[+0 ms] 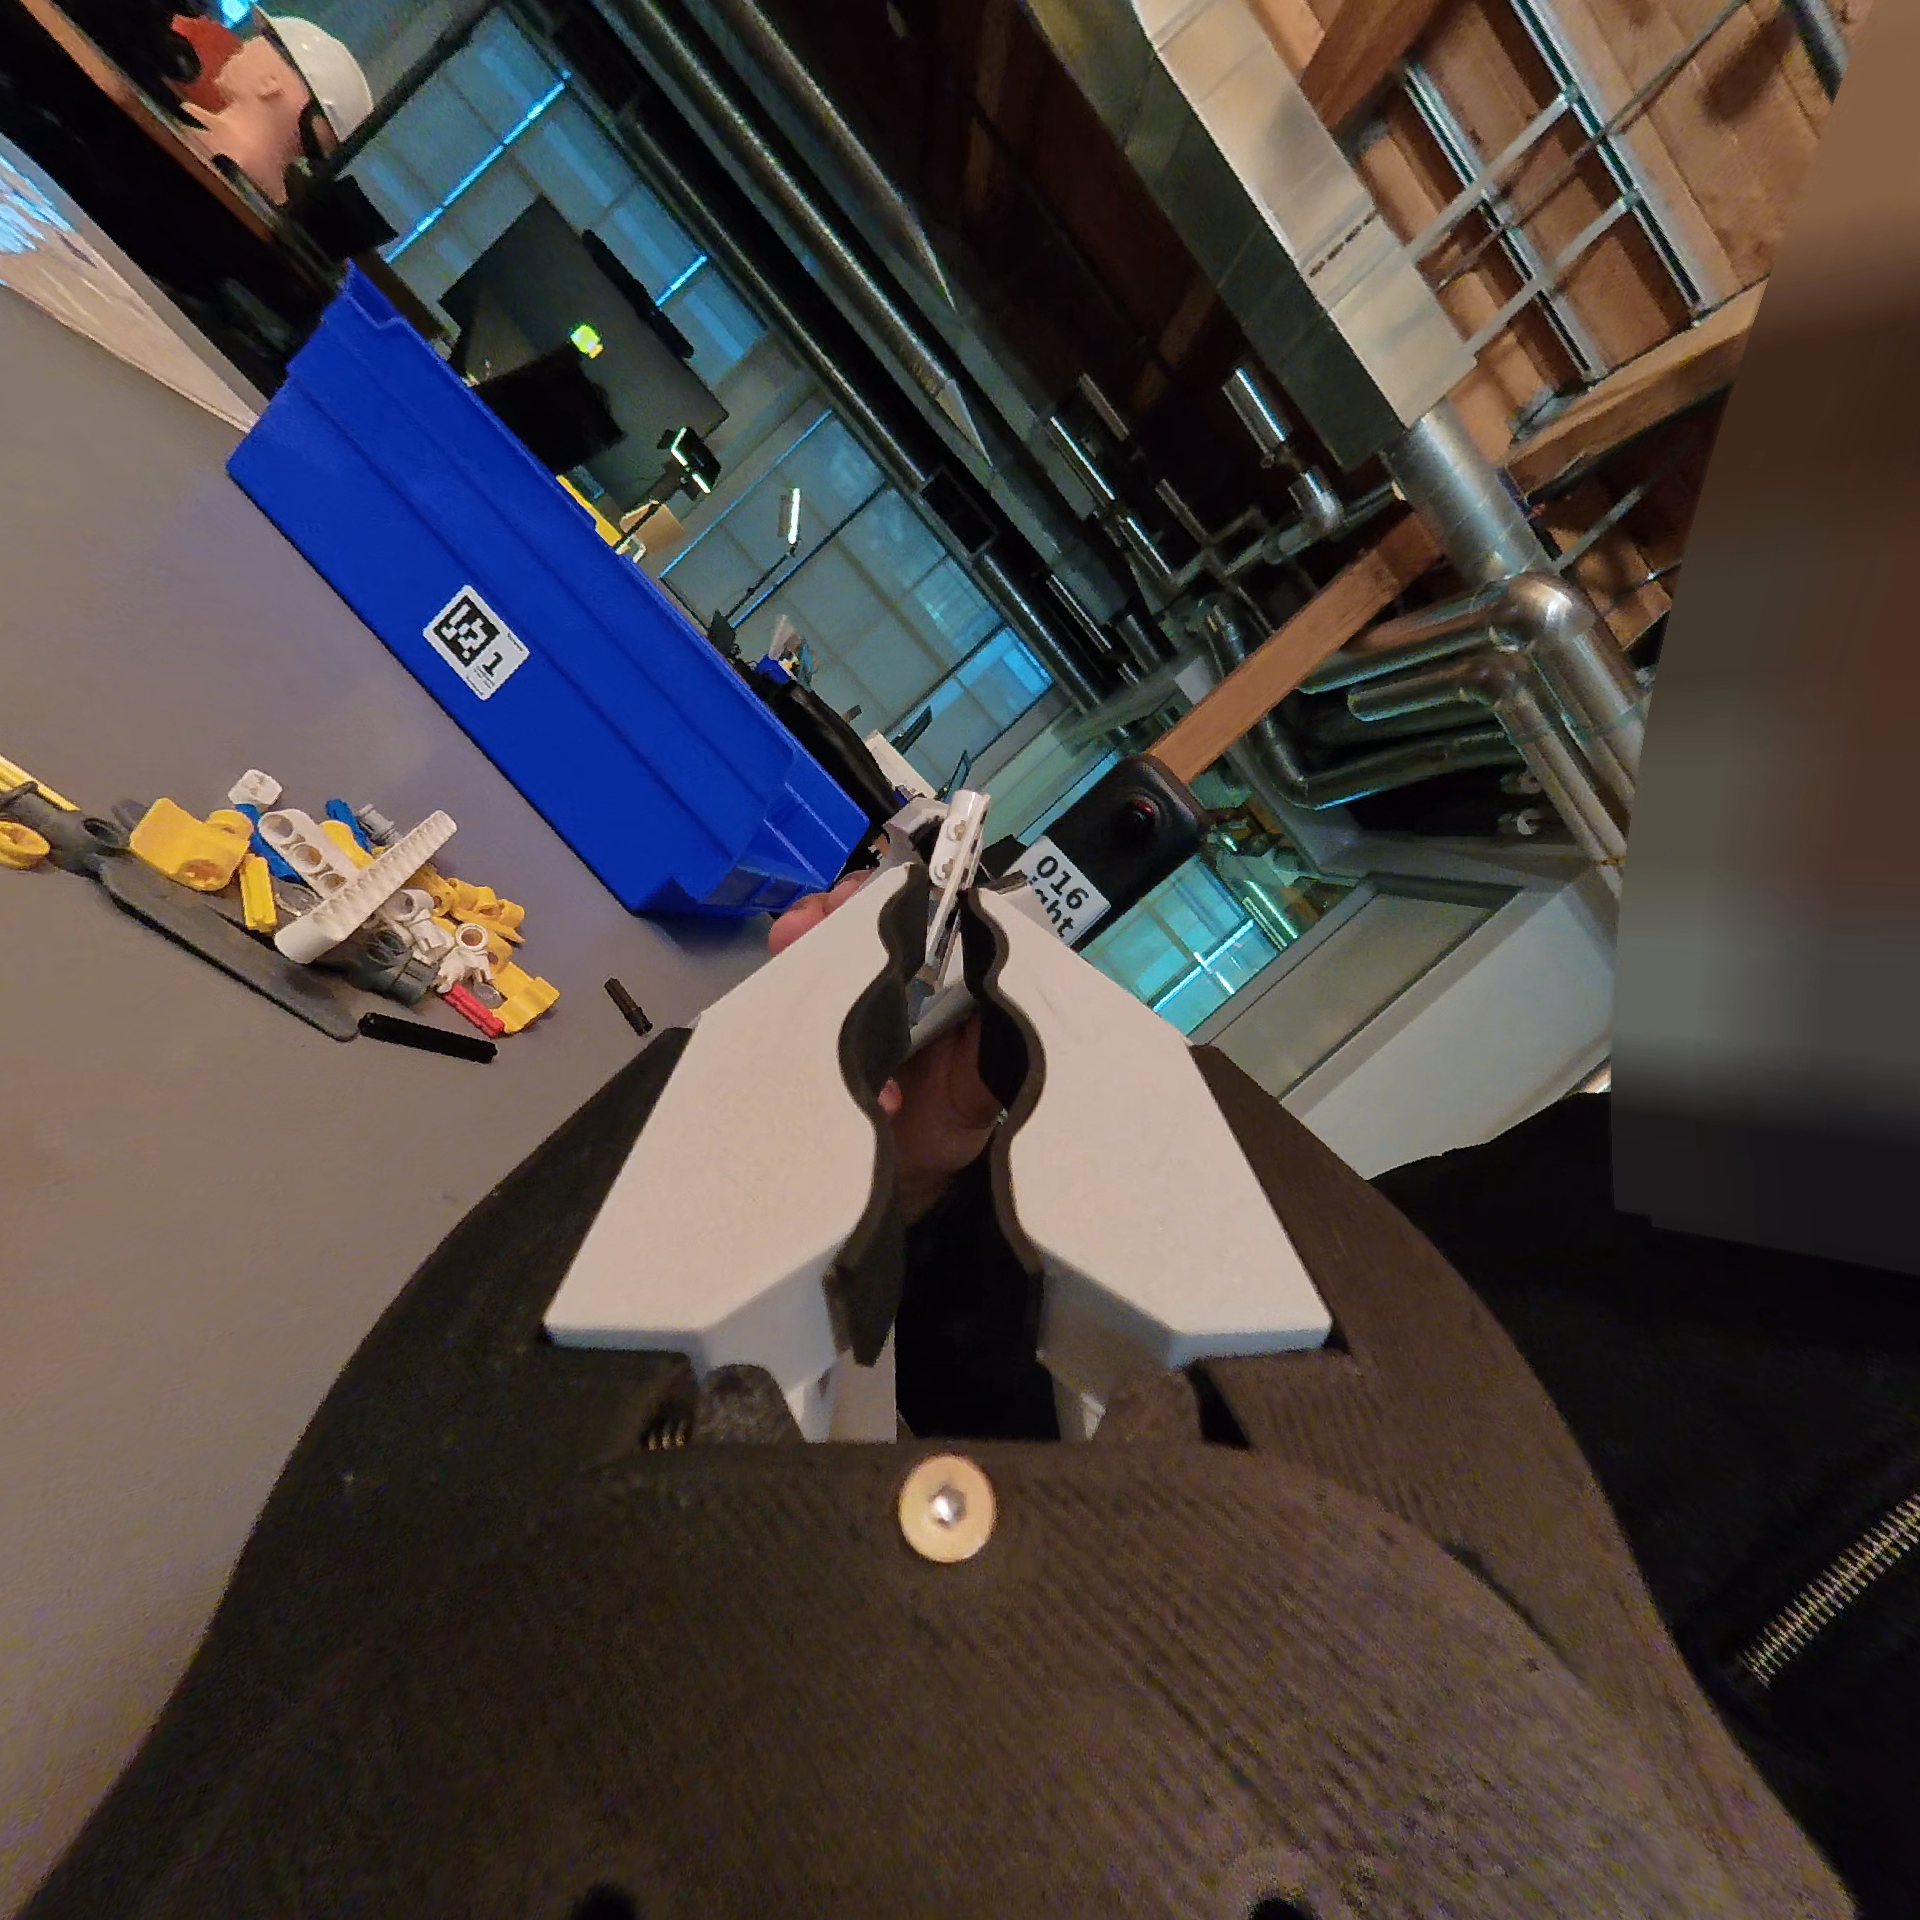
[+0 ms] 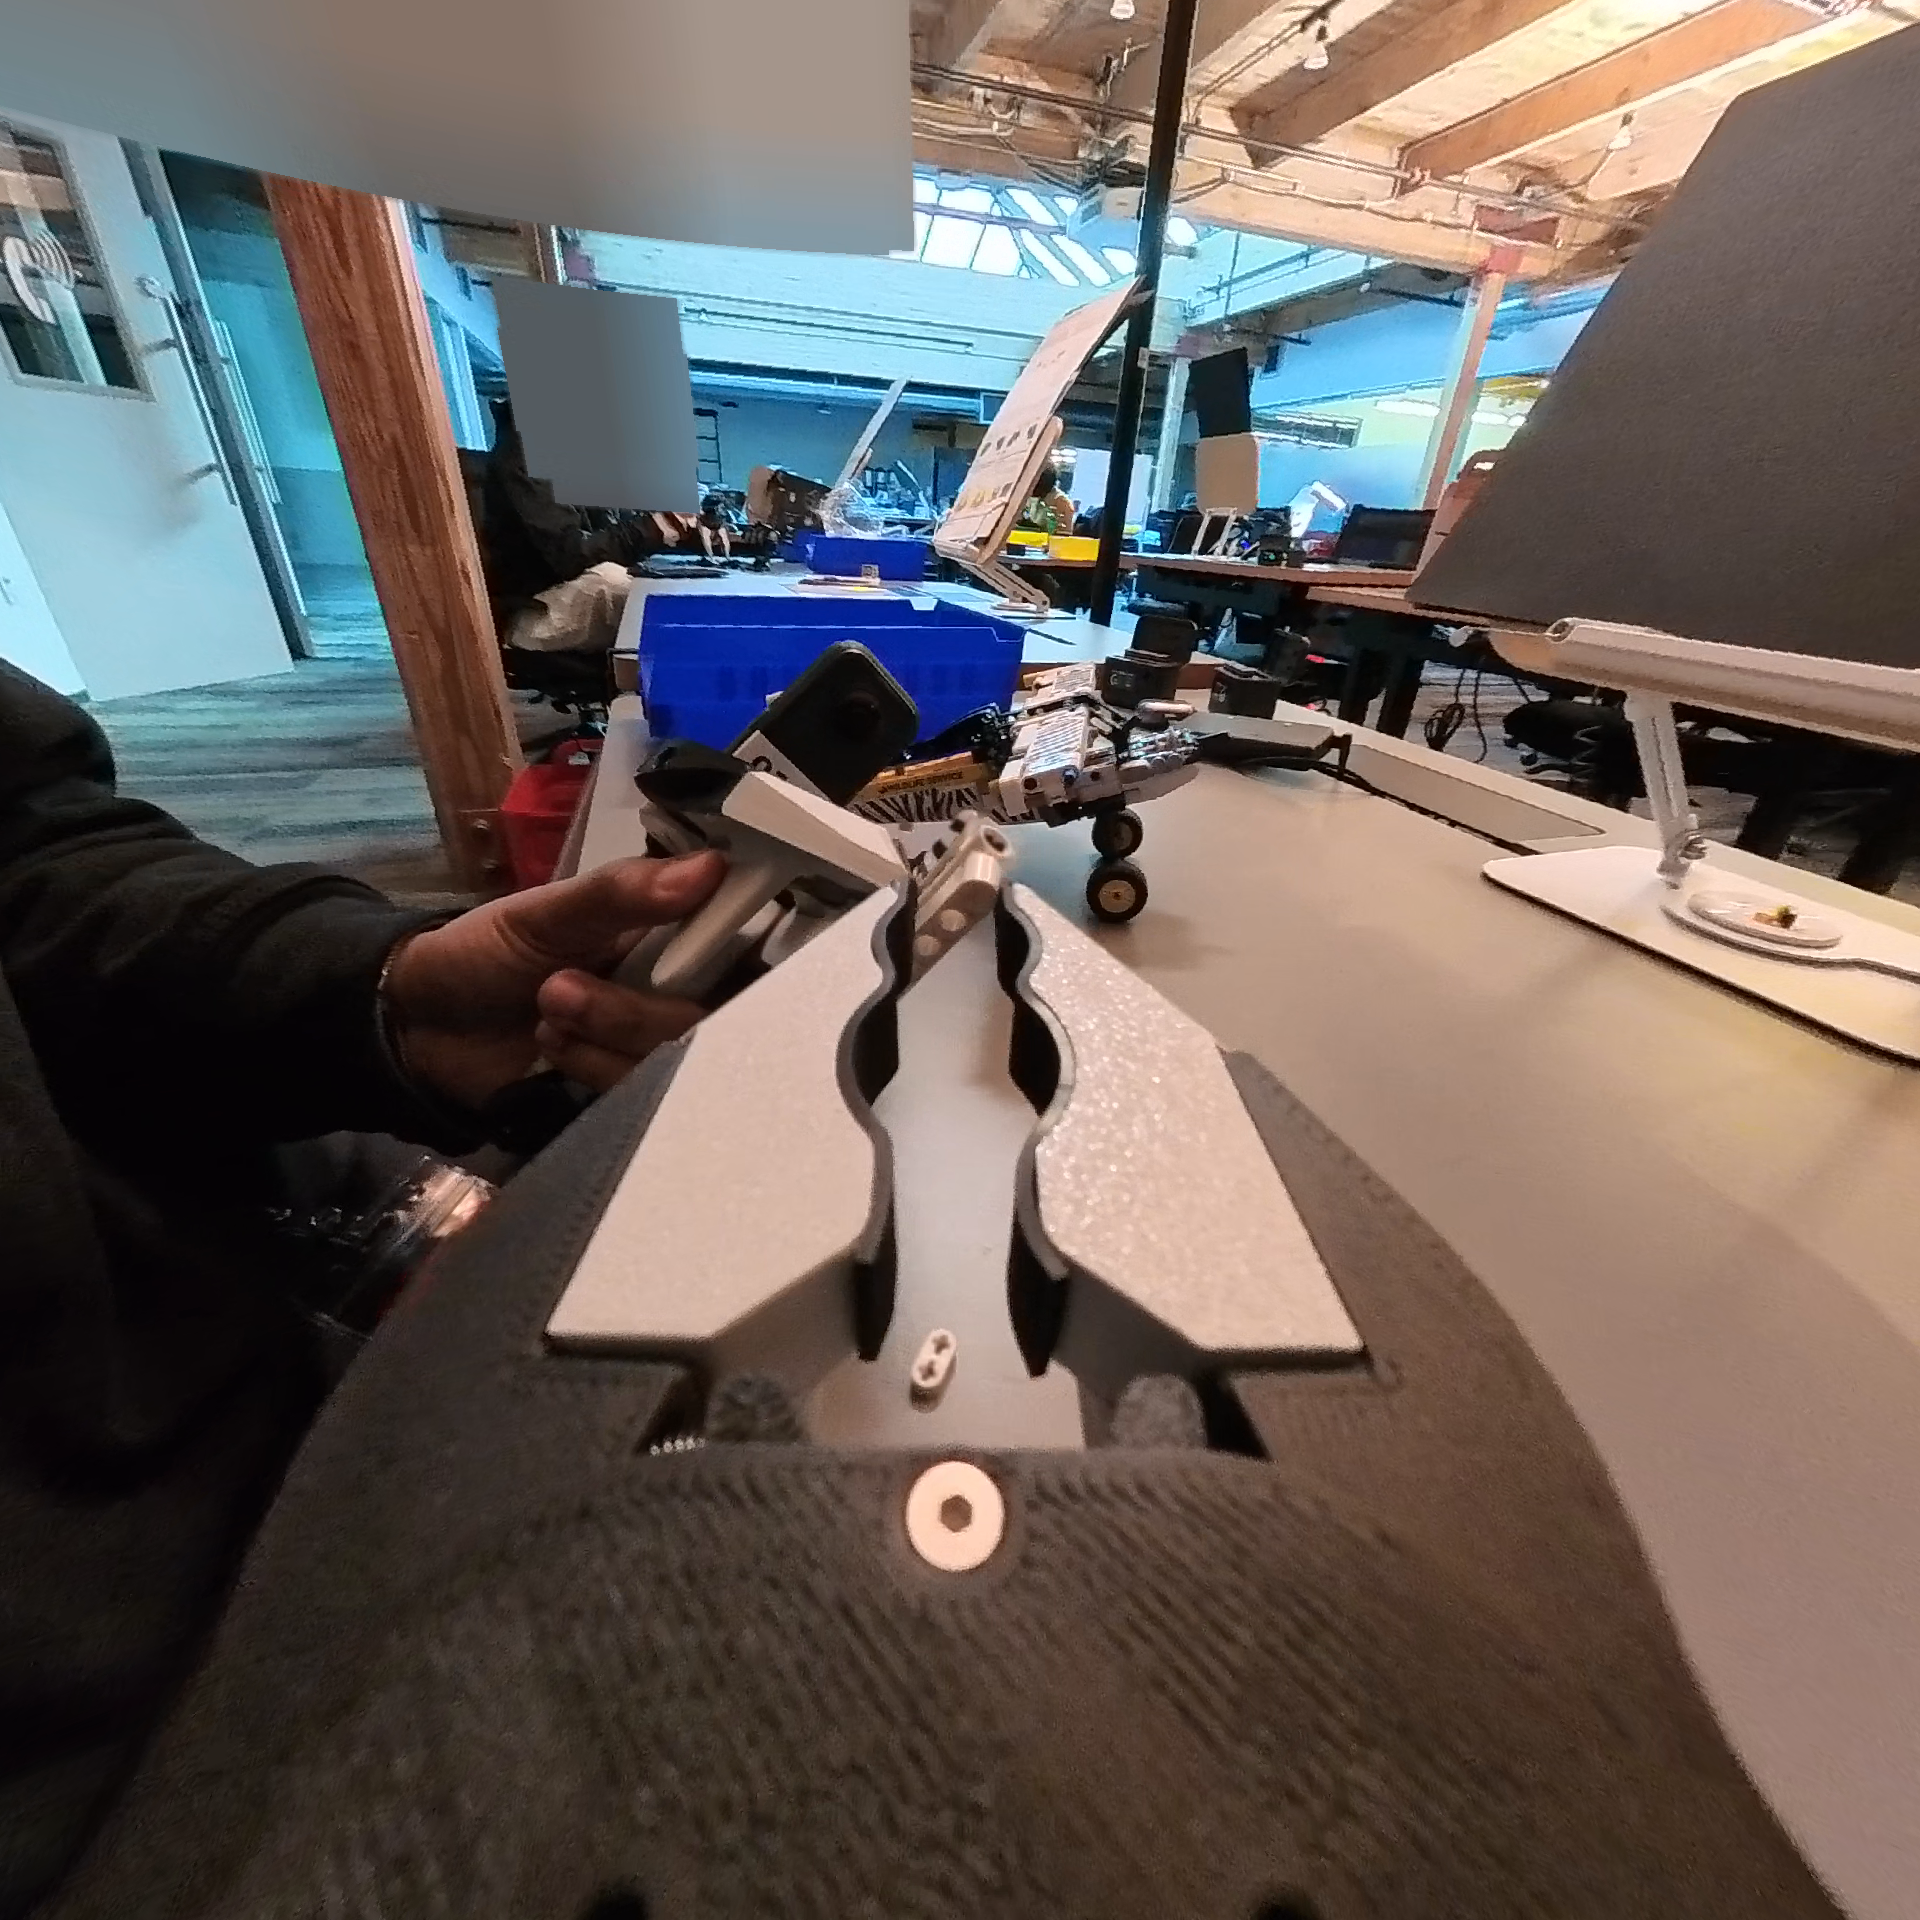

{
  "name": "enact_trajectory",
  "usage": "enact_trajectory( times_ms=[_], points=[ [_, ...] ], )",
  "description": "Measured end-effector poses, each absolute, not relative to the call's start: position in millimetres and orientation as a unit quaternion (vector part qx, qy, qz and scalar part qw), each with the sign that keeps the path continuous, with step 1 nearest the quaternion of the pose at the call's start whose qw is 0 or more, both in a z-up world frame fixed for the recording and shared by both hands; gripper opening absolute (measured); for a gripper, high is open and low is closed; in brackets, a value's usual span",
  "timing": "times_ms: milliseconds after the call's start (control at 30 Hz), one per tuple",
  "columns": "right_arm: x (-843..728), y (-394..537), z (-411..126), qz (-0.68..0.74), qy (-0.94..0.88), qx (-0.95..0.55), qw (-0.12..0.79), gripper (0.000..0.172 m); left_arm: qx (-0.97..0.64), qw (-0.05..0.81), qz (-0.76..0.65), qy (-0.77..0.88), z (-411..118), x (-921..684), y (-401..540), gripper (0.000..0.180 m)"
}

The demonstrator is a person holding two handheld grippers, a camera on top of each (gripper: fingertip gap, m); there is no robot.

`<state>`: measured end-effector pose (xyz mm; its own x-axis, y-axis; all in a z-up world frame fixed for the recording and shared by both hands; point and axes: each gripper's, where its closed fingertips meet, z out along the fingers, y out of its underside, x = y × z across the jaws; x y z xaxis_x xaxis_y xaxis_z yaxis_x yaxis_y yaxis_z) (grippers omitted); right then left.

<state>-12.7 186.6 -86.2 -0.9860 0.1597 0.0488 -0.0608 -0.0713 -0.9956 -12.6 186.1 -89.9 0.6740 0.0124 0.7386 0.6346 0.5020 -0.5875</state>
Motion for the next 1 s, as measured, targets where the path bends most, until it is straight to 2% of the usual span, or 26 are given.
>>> enact_trajectory(
  times_ms=[533,600,667,1000],
  points=[
    [-12.2,189.5,-82.5,0.744,-0.665,-0.060,0.008,0.010,-0.453,0.793,-0.213,-0.346,-88.3,-11.1,187.1,0.001],
    [-12.6,190.4,-80.8,0.749,-0.660,-0.061,0.009,0.014,-0.453,0.793,-0.216,-0.345,-88.3,-11.0,187.2,0.001],
    [-16.6,192.2,-78.5,0.756,-0.651,-0.071,0.015,0.025,-0.454,0.792,-0.216,-0.345,-88.5,-10.9,187.4,0.001],
    [-15.1,192.1,-77.8,0.758,-0.648,-0.071,0.000,0.023,-0.455,0.790,-0.225,-0.345,-89.1,-10.0,189.0,0.001]
  ],
)
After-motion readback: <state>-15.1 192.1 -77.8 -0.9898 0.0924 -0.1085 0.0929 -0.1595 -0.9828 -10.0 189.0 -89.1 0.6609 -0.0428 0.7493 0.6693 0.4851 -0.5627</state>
